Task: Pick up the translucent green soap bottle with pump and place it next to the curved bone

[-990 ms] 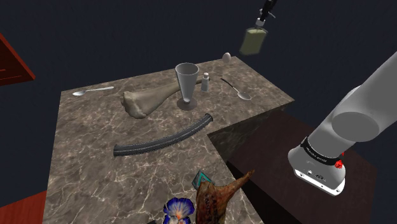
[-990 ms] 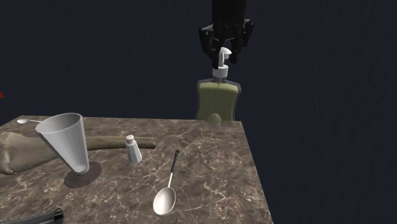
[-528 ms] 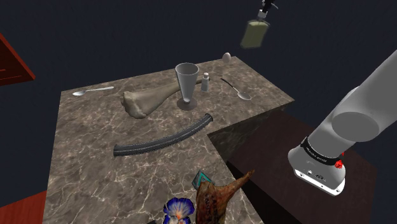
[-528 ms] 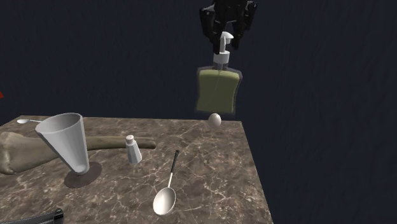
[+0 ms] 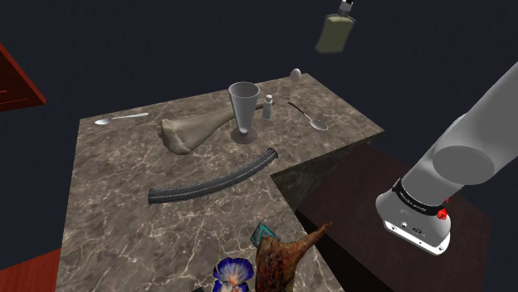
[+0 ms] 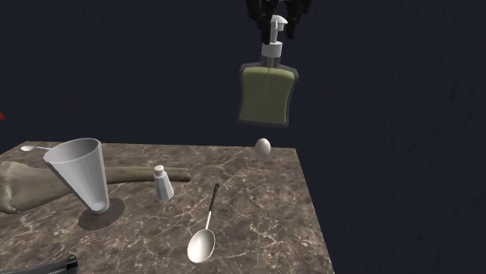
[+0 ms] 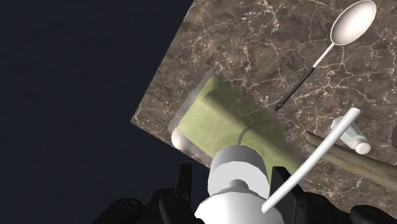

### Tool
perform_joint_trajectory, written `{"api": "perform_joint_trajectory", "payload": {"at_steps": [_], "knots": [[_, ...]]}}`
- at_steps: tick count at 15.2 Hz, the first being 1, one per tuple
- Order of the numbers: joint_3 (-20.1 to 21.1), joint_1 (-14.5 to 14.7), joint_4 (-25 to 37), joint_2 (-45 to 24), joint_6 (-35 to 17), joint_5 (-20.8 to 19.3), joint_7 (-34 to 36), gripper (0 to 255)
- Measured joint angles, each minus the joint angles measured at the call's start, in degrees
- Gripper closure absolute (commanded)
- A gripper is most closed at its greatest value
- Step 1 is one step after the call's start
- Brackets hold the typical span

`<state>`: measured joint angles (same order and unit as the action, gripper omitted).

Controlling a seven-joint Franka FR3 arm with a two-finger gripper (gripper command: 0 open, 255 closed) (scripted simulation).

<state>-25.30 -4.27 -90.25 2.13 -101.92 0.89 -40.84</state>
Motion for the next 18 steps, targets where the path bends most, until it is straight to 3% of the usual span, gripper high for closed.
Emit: {"api": "perform_joint_trajectory", "payload": {"at_steps": [10,18], "knots": [[-0.6,-0.6,11.5,-3.4,8.4,1.7,-0.8,255],[5.9,3.8,-2.1,10.0,7.3,-5.3,9.6,255]]}}
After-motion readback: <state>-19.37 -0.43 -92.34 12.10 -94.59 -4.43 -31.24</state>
